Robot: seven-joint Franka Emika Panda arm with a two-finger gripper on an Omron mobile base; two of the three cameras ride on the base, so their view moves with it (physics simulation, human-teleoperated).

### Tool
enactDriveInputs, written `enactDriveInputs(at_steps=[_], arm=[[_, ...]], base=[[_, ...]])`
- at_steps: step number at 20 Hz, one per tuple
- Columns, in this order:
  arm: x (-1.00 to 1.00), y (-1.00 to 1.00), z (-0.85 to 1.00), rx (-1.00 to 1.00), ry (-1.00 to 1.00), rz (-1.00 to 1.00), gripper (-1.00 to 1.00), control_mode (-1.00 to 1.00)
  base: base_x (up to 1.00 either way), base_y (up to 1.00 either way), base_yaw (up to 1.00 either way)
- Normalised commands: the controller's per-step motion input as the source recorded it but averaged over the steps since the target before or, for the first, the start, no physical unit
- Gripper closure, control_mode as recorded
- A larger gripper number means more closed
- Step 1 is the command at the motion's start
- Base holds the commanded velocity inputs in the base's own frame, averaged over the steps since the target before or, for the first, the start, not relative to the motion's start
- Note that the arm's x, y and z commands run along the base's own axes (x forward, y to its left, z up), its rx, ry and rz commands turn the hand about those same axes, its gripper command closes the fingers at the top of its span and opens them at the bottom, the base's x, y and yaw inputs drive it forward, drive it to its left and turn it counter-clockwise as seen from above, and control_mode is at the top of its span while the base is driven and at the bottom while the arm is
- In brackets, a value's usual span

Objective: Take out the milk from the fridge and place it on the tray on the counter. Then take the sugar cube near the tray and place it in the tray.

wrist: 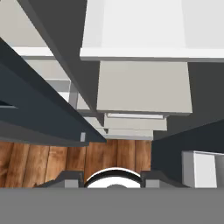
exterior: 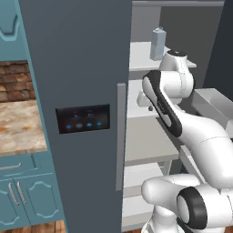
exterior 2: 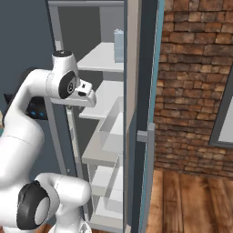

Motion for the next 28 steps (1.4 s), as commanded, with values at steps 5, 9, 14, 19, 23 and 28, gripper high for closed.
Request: enactDriveInputs(at_steps=[5,9,14,19,23,28], arm=[[-0.17,0.00,-0.02,0.00,0.02,0.00,-1.00,-1.00],[-0.38,-0.03,-0.04,0.00,0.02,0.00,-1.00,-1.00],[-0.37,-0.04,0.19,-0.03,-0.05,0.00,-1.00,-1.00],[-0.19,-0.12,0.42,-0.04,-0.14,0.00,-1.00,-1.00],[-0.01,-0.32,0.56,0.00,-0.15,0.00,-1.00,-1.00],[0.00,-0.28,0.59,0.00,-0.27,0.00,-1.00,-1.00]], base=[[0.00,0.00,0.00],[0.00,0.00,0.00],[0.00,0.00,0.00],[0.00,0.00,0.00],[0.00,0.00,0.00],[0.00,0.00,0.00]])
